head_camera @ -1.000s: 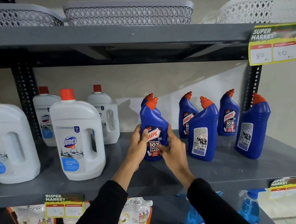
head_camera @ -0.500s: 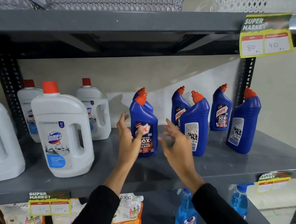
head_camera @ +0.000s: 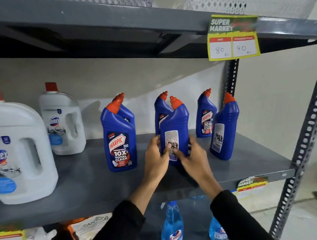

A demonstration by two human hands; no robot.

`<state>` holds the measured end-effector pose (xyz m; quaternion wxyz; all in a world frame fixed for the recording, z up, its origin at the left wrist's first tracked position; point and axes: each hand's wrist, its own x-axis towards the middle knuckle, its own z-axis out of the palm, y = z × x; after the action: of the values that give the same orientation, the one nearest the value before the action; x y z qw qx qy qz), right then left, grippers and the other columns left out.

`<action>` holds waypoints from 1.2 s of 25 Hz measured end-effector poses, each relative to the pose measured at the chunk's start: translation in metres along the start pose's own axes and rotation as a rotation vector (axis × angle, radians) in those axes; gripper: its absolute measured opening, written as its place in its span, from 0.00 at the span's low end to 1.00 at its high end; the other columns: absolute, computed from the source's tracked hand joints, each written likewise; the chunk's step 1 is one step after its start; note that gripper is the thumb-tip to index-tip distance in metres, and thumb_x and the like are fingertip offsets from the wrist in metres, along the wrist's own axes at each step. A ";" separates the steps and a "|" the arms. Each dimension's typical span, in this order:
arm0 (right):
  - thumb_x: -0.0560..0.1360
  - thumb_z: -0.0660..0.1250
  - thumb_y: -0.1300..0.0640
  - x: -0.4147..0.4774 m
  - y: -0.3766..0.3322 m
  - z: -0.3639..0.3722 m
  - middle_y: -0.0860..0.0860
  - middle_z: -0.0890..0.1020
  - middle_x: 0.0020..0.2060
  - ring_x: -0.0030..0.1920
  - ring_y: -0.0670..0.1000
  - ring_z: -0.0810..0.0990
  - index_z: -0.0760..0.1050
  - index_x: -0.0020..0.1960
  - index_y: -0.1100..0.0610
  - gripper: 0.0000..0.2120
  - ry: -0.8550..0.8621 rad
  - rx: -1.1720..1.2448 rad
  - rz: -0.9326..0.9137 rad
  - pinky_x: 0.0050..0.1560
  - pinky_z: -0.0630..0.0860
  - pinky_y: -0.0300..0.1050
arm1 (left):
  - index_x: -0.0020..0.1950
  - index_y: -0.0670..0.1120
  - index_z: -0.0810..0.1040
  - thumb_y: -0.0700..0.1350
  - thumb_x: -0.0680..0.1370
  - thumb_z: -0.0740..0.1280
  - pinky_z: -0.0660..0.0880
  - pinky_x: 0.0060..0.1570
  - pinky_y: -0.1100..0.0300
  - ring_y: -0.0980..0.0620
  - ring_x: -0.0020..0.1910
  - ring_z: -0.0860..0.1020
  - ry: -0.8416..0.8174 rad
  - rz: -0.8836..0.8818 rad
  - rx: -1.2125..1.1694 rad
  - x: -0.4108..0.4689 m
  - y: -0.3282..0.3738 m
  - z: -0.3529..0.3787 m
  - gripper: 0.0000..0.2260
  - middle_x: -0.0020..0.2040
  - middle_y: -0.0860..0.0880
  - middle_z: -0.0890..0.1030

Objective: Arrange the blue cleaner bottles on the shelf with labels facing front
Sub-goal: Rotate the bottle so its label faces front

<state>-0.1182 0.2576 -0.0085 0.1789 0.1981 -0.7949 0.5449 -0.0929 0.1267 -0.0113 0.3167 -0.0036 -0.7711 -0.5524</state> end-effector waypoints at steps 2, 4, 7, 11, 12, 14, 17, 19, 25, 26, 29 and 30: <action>0.72 0.74 0.58 0.000 0.002 0.004 0.47 0.81 0.53 0.53 0.46 0.82 0.70 0.64 0.56 0.23 0.016 0.043 -0.029 0.44 0.75 0.26 | 0.68 0.45 0.71 0.45 0.78 0.69 0.79 0.59 0.50 0.50 0.60 0.80 0.050 -0.029 0.032 0.000 0.001 0.006 0.20 0.62 0.47 0.81; 0.71 0.75 0.57 0.000 -0.002 0.006 0.44 0.81 0.50 0.50 0.42 0.82 0.71 0.63 0.54 0.23 0.053 0.125 -0.055 0.42 0.76 0.26 | 0.69 0.46 0.72 0.46 0.78 0.68 0.79 0.58 0.49 0.51 0.58 0.81 0.072 -0.029 0.080 0.002 0.003 0.007 0.20 0.61 0.46 0.81; 0.71 0.74 0.59 0.005 -0.014 0.002 0.45 0.80 0.51 0.49 0.42 0.81 0.71 0.67 0.53 0.26 0.142 0.141 -0.135 0.43 0.79 0.32 | 0.70 0.48 0.72 0.47 0.79 0.66 0.81 0.56 0.52 0.54 0.55 0.83 0.029 0.070 -0.012 0.001 0.017 0.007 0.18 0.59 0.48 0.83; 0.74 0.69 0.57 0.012 -0.032 0.002 0.45 0.77 0.46 0.46 0.44 0.79 0.70 0.68 0.47 0.24 0.261 0.028 -0.241 0.45 0.76 0.35 | 0.64 0.51 0.77 0.54 0.77 0.69 0.81 0.51 0.60 0.58 0.50 0.85 -0.023 0.117 -0.155 0.008 0.043 0.016 0.17 0.52 0.53 0.86; 0.75 0.68 0.56 0.010 -0.033 0.004 0.45 0.76 0.46 0.47 0.44 0.77 0.70 0.68 0.46 0.22 0.260 -0.007 -0.247 0.45 0.73 0.31 | 0.64 0.50 0.77 0.54 0.76 0.70 0.82 0.51 0.60 0.58 0.49 0.85 -0.014 0.111 -0.170 0.009 0.047 0.019 0.18 0.50 0.52 0.86; 0.77 0.66 0.59 0.006 -0.030 0.008 0.46 0.76 0.50 0.51 0.45 0.76 0.72 0.66 0.48 0.19 0.200 -0.006 -0.264 0.47 0.71 0.28 | 0.65 0.48 0.75 0.51 0.76 0.71 0.81 0.54 0.57 0.56 0.49 0.85 -0.013 0.092 -0.202 0.012 0.050 0.021 0.19 0.49 0.50 0.86; 0.76 0.63 0.68 0.005 -0.023 0.003 0.54 0.77 0.54 0.54 0.50 0.77 0.77 0.61 0.56 0.16 0.106 0.063 -0.327 0.51 0.72 0.32 | 0.65 0.49 0.75 0.49 0.78 0.67 0.80 0.56 0.54 0.54 0.51 0.85 -0.039 0.067 -0.258 0.014 0.042 0.017 0.15 0.51 0.49 0.85; 0.74 0.64 0.71 0.008 -0.017 -0.003 0.61 0.77 0.56 0.55 0.57 0.77 0.78 0.61 0.61 0.16 0.134 0.041 -0.381 0.55 0.73 0.41 | 0.62 0.55 0.74 0.50 0.80 0.64 0.80 0.55 0.55 0.57 0.51 0.84 -0.040 0.031 -0.272 0.015 0.036 0.014 0.10 0.52 0.52 0.84; 0.64 0.76 0.67 0.018 -0.010 -0.012 0.38 0.80 0.55 0.54 0.34 0.79 0.57 0.76 0.41 0.50 -0.056 0.165 -0.104 0.50 0.80 0.35 | 0.63 0.58 0.71 0.48 0.83 0.58 0.78 0.44 0.64 0.55 0.53 0.82 -0.080 -0.054 -0.273 0.020 0.026 0.008 0.10 0.55 0.52 0.82; 0.63 0.77 0.66 0.019 -0.008 -0.011 0.38 0.82 0.52 0.52 0.35 0.80 0.57 0.76 0.42 0.50 -0.054 0.150 -0.097 0.49 0.79 0.33 | 0.65 0.56 0.71 0.48 0.83 0.58 0.79 0.44 0.64 0.55 0.53 0.82 -0.090 -0.068 -0.277 0.020 0.025 0.008 0.11 0.56 0.52 0.82; 0.63 0.78 0.64 0.016 -0.005 -0.008 0.39 0.83 0.49 0.50 0.35 0.81 0.61 0.74 0.45 0.46 -0.040 0.129 -0.095 0.48 0.79 0.31 | 0.67 0.51 0.73 0.45 0.83 0.58 0.79 0.40 0.65 0.52 0.53 0.82 -0.073 -0.106 -0.292 0.021 0.019 0.008 0.13 0.56 0.49 0.83; 0.64 0.78 0.63 0.015 -0.003 -0.006 0.39 0.83 0.50 0.50 0.36 0.82 0.61 0.74 0.45 0.45 -0.043 0.128 -0.089 0.49 0.79 0.32 | 0.66 0.51 0.74 0.44 0.83 0.59 0.79 0.40 0.65 0.52 0.52 0.82 -0.070 -0.113 -0.293 0.022 0.016 0.009 0.12 0.56 0.49 0.83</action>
<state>-0.1292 0.2606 0.0038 0.1729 0.2560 -0.7523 0.5819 -0.1087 0.1328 0.0114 0.2541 -0.0259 -0.6919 -0.6753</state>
